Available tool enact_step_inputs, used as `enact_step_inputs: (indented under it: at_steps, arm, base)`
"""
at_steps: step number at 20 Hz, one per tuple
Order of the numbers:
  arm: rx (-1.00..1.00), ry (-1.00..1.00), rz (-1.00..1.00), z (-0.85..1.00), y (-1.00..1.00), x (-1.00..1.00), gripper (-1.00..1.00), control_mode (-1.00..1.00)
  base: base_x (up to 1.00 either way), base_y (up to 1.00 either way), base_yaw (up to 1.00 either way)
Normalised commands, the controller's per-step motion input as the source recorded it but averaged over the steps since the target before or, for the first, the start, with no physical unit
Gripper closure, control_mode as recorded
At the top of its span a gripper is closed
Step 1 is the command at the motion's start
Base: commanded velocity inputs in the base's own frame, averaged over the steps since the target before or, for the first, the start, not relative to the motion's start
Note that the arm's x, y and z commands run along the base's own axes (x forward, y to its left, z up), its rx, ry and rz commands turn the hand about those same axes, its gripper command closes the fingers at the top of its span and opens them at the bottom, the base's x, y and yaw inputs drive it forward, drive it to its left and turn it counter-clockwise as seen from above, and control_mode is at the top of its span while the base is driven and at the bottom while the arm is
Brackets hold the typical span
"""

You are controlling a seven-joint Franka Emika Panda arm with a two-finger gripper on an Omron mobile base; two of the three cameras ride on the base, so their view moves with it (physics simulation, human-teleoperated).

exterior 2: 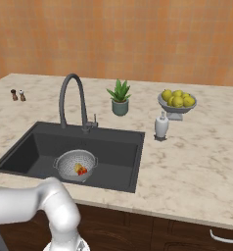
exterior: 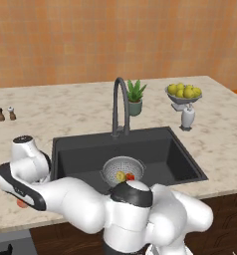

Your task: Put the colander in the sink, put the peach, apple, kiwi in the colander, and turn on the sink faucet and pour water over the colander.

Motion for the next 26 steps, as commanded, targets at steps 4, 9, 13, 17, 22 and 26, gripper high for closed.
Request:
enact_step_inputs:
  at_steps: [4, 9, 13, 17, 22, 26]
  arm:
    - [0.0, 0.0, -0.2, -0.28, 0.22, 0.1, -1.0, -1.0]
    - [0.0, 0.0, -0.15, -0.35, 0.07, 0.03, -1.0, -1.0]
    - [0.0, 0.0, -0.06, -0.43, 0.0, 0.0, -1.0, -1.0]
    - [0.0, 0.02, 0.0, -0.51, 0.0, 0.02, 1.0, -1.0]
    - [0.0, 0.0, 0.0, -0.09, -0.26, -0.05, 1.0, -1.0]
    - [0.0, -0.07, 0.0, 0.3, -0.48, -0.01, 1.0, -1.0]
  base:
    - [0.0, 0.0, 0.0]
    - [0.0, 0.0, 0.0]
    - [0.0, 0.0, 0.0]
    - [0.0, 0.0, 0.0]
    - [0.0, 0.0, 0.0]
    - [0.0, 0.0, 0.0]
